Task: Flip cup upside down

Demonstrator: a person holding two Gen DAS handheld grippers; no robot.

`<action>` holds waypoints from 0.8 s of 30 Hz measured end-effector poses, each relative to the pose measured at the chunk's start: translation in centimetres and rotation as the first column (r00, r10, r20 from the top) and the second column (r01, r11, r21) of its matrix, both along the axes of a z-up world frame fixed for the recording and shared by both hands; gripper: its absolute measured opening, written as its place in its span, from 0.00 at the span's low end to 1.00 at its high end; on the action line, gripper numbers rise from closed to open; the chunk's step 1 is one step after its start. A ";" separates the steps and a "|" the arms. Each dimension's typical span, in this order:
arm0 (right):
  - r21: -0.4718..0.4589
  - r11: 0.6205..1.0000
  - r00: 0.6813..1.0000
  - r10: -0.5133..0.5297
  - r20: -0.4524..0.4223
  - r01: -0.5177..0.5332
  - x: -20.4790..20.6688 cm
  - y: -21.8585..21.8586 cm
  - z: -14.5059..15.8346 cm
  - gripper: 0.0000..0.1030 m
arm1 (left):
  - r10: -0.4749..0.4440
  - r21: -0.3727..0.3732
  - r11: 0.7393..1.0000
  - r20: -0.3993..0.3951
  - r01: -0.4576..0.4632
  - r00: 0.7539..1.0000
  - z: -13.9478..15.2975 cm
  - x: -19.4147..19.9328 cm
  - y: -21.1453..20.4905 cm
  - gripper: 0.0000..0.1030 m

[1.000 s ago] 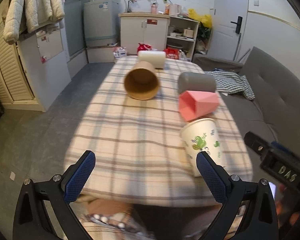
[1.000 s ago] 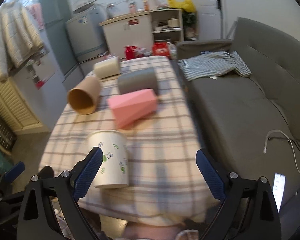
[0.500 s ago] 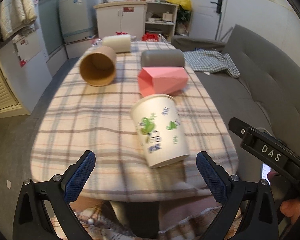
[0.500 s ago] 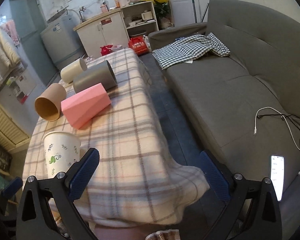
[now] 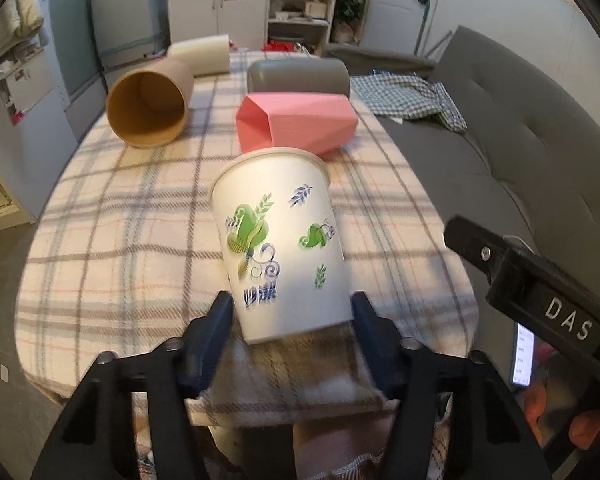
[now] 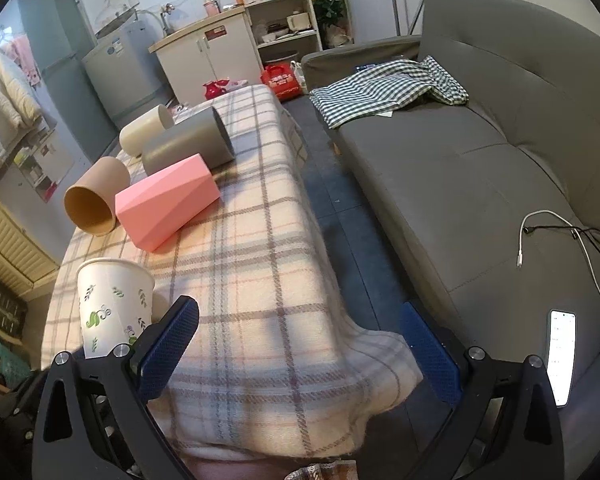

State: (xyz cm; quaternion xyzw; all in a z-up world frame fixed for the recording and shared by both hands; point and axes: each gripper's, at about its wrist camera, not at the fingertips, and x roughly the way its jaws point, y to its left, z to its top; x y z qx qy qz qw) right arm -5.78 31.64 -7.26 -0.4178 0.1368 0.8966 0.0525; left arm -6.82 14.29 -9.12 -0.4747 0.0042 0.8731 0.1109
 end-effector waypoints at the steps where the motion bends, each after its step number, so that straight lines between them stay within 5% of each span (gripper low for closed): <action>1: 0.004 1.000 1.000 0.004 -0.001 -0.004 0.0 -0.2 0.1 0.98 | -0.002 0.003 1.000 -0.003 0.002 1.000 0.0 0.0 0.0 0.58; 14: 0.037 0.999 0.999 0.038 -0.023 -0.037 0.5 -2.3 1.3 0.98 | -0.008 -0.019 1.000 -0.109 0.006 0.994 3.8 0.1 -2.9 0.57; 24: 0.068 0.995 0.997 0.074 -0.017 -0.073 0.2 -4.1 1.3 0.98 | 0.013 -0.049 0.999 -0.063 -0.016 0.998 4.6 -2.1 -6.2 0.57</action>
